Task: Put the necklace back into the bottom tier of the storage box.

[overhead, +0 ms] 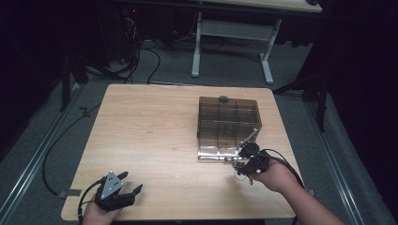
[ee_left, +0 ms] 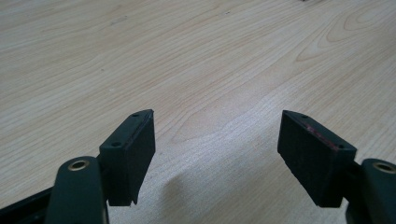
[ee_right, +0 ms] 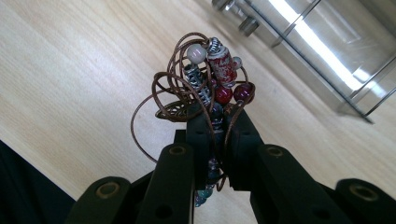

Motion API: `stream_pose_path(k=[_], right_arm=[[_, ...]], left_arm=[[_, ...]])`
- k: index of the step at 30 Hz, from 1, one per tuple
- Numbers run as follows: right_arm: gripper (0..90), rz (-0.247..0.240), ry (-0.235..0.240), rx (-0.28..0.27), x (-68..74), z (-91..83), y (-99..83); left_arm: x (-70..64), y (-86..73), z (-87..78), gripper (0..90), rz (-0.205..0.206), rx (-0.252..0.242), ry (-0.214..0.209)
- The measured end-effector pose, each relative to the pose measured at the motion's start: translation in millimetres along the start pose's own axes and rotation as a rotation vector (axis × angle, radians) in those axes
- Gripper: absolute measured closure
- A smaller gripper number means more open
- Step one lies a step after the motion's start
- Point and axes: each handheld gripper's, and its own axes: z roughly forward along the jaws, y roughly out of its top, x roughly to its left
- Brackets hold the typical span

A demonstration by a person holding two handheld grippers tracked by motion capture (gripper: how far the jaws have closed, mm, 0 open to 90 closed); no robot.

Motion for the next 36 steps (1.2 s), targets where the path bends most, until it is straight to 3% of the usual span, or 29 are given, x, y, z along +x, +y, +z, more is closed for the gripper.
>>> stream_pose_path(k=[5,6,7,14,20,25,27,36], right_arm=[[82.4,0.011,-0.011,0.006,-4.0,-3.9,10.2],[82.3,-0.005,-0.012,0.000,-5.9,-3.6,12.4],[82.4,0.014,-0.014,0.007,-5.8,-3.9,14.7],[82.3,-0.017,-0.026,-0.006,-17.2,-1.2,38.3],[82.3,-0.011,-0.030,-0.004,-24.0,3.5,57.8],[82.3,-0.008,-0.030,0.006,-27.6,13.4,77.5],[82.3,-0.027,-0.030,0.014,-30.0,17.4,83.2],[82.3,-0.023,-0.040,0.055,-34.4,41.1,94.1]], left_arm=[[0.0,-0.1,-0.2,27.9,0.001,-0.001,-0.002],[0.0,-0.2,-0.3,27.9,0.001,-0.001,-0.002],[0.0,-0.1,-0.2,27.9,0.001,-0.001,-0.003],[-0.2,0.0,0.1,27.9,0.002,0.002,-0.003],[0.1,0.0,0.0,27.9,0.001,0.001,-0.002],[0.1,-0.1,0.0,27.9,0.003,0.001,-0.005],[0.1,-0.1,0.0,27.9,0.003,0.001,-0.007],[0.2,-0.1,0.0,27.9,0.003,0.002,-0.008]])
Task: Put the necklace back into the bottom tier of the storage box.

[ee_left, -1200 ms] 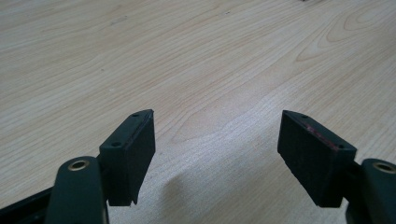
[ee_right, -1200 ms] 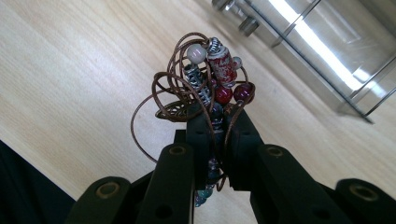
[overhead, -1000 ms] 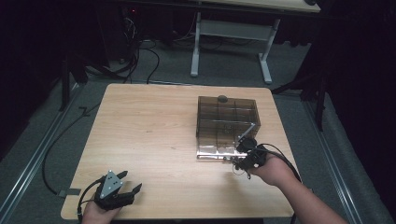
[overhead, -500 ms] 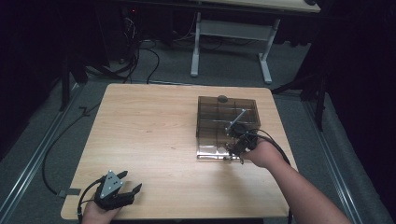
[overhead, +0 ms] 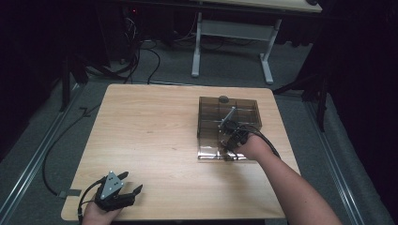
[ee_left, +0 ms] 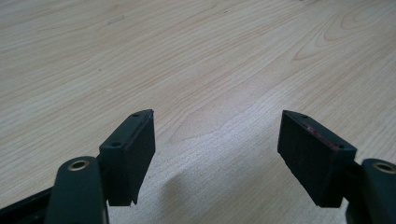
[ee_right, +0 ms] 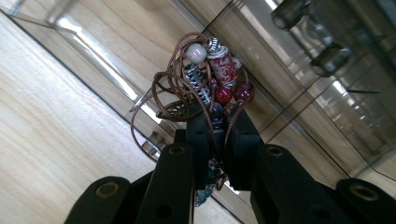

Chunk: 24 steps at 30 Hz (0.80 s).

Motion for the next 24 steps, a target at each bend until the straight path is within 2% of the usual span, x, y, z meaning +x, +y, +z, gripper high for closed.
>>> stream_pose_path(k=[1,5,7,17,18,19,21,23,24], right_arm=[[82.3,-0.026,0.001,0.001,-1.6,2.8,0.1],[82.3,-0.001,0.005,0.025,0.9,11.1,0.8],[82.2,-0.025,-0.003,0.032,-0.7,14.9,1.3],[81.4,-0.012,-0.024,0.063,-0.4,21.2,2.5],[74.0,-0.010,-0.019,0.057,-0.9,20.7,1.4],[74.0,-0.010,-0.019,0.057,-0.9,20.7,1.4],[69.9,0.030,-0.013,0.033,-1.2,12.4,0.0],[69.4,0.032,-0.002,0.017,-2.5,8.2,-1.2],[68.4,0.047,0.006,-0.009,-4.1,-0.5,-4.0]], left_arm=[[0.0,0.0,0.0,27.9,0.000,0.000,0.000],[-0.1,0.0,0.1,27.9,0.001,0.001,0.000],[-0.1,0.0,0.1,27.9,0.001,0.001,0.000],[-0.1,0.0,0.2,27.9,0.002,0.002,-0.001],[-0.1,0.0,0.1,27.9,0.002,0.001,-0.001],[-0.1,0.0,0.1,27.9,0.002,0.001,-0.001],[-0.1,0.0,0.2,27.9,0.002,0.002,-0.001],[-0.2,0.0,0.4,27.9,0.002,0.001,0.000],[-0.3,0.0,0.4,27.9,0.002,0.001,0.000]])
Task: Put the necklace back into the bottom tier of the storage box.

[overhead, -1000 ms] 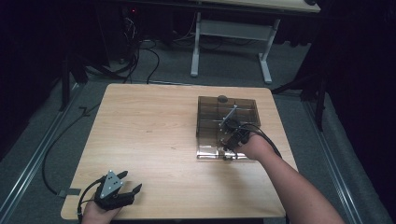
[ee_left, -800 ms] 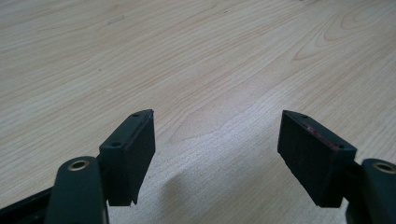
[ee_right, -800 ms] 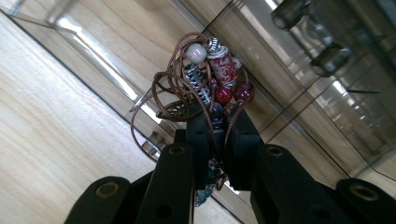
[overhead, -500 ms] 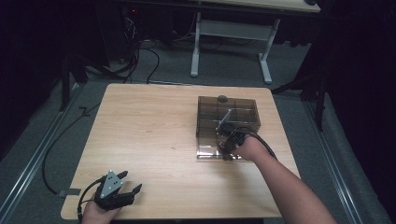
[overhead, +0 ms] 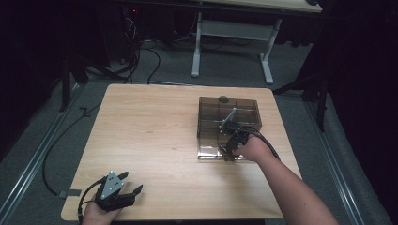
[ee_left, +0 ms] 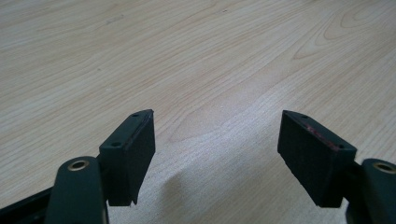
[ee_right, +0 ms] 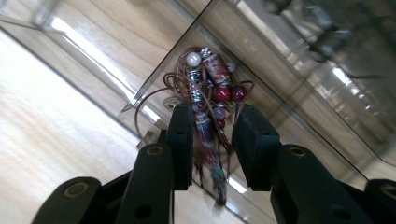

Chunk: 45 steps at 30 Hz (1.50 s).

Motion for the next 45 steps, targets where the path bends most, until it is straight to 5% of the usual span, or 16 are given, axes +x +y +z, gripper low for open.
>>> stream_pose_path(k=[5,12,17,30,31,32,33,34,35,37,45], right_arm=[[71.4,0.005,0.001,-0.018,-4.0,-13.5,-13.6],[82.9,0.051,0.007,0.009,-4.7,-6.2,-26.2],[89.9,0.016,-0.007,0.002,-2.9,-0.3,-20.2],[88.5,0.014,-0.034,-0.013,-3.7,16.9,-6.5],[84.6,0.020,-0.032,-0.009,-3.6,16.4,-7.1],[83.1,0.076,-0.025,0.002,-0.3,14.0,-7.5],[83.1,0.076,-0.025,0.002,-0.3,14.0,-7.5],[80.0,-0.029,-0.023,-0.043,-7.5,12.5,-6.8],[78.7,0.029,-0.016,-0.031,-3.1,9.7,-7.7],[77.4,0.057,-0.011,-0.022,-1.1,7.4,-8.4],[72.7,0.027,0.018,-0.043,5.1,-10.4,-22.1]], left_arm=[[-0.1,0.1,0.2,27.9,0.002,0.003,0.003],[-0.1,0.1,0.2,27.9,-0.001,0.002,0.005],[0.1,0.1,0.0,27.9,-0.002,0.004,0.004],[0.6,0.1,-0.2,27.9,-0.002,0.004,0.001],[0.5,0.0,-0.2,27.8,-0.002,0.003,0.003],[0.4,0.0,-0.2,27.9,-0.002,0.003,0.003],[0.4,0.0,-0.2,27.9,-0.002,0.003,0.003],[0.4,0.1,-0.3,27.8,-0.001,0.003,0.004],[0.4,0.1,-0.3,27.9,-0.001,0.004,0.004],[0.4,0.0,-0.3,27.8,-0.002,0.003,0.004],[0.7,0.0,-0.4,27.8,-0.005,0.003,0.001]])
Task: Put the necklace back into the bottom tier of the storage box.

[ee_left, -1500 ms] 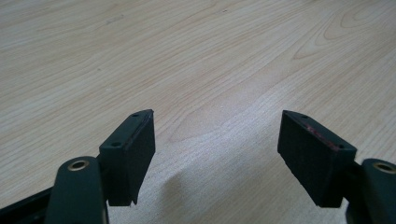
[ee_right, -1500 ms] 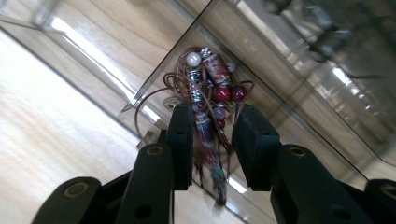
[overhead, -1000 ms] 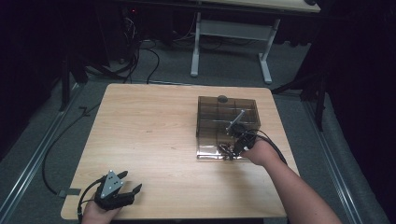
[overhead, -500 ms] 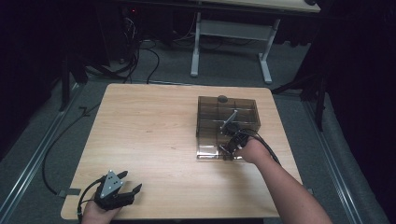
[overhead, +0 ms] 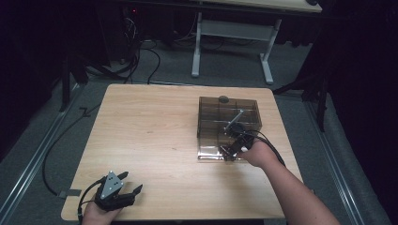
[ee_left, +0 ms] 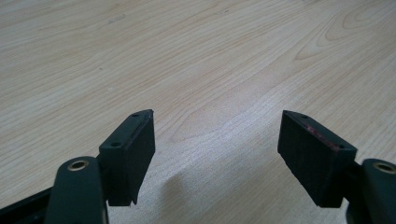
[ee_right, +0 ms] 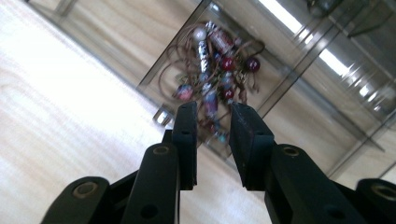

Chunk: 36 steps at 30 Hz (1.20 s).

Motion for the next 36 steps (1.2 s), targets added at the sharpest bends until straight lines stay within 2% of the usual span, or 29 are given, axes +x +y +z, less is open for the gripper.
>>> stream_pose_path(k=[7,10,12,15,17,19,26,27,33,36], right_arm=[[72.1,0.021,0.022,-0.014,1.5,-7.6,-15.8],[70.9,0.040,0.018,-0.008,2.1,-8.0,-23.5],[70.2,0.043,0.033,-0.027,0.5,-7.8,-31.1],[68.8,0.042,0.031,-0.028,1.0,-4.9,-42.2],[67.6,0.068,0.041,-0.035,1.2,-2.9,-49.9],[66.2,0.062,0.036,-0.038,0.9,-0.8,-55.6],[64.2,0.124,0.056,-0.066,-3.7,6.6,-83.3],[63.8,0.121,0.055,-0.072,-4.8,7.8,-86.4],[60.4,0.125,0.051,-0.101,-4.5,9.3,-94.8],[57.2,0.126,0.057,-0.142,-4.2,8.2,-96.9]], left_arm=[[-0.2,-0.1,0.2,27.8,0.000,-0.003,0.003],[-0.1,-0.1,0.0,27.7,0.001,-0.002,0.003],[-0.3,-0.1,0.0,27.7,0.001,-0.002,0.002],[-0.7,0.0,0.0,27.8,0.003,-0.002,0.002],[-0.7,-0.2,0.0,27.8,0.003,-0.005,0.003],[-0.6,-0.2,-0.3,27.8,0.004,-0.004,0.004],[-1.1,-0.3,-0.1,27.7,0.004,-0.010,0.006],[-1.1,-0.2,-0.1,27.7,0.004,-0.010,0.006],[-0.7,-0.1,-0.2,27.6,0.002,-0.007,0.003],[-0.8,-0.2,-0.2,27.6,0.001,-0.010,0.006]])
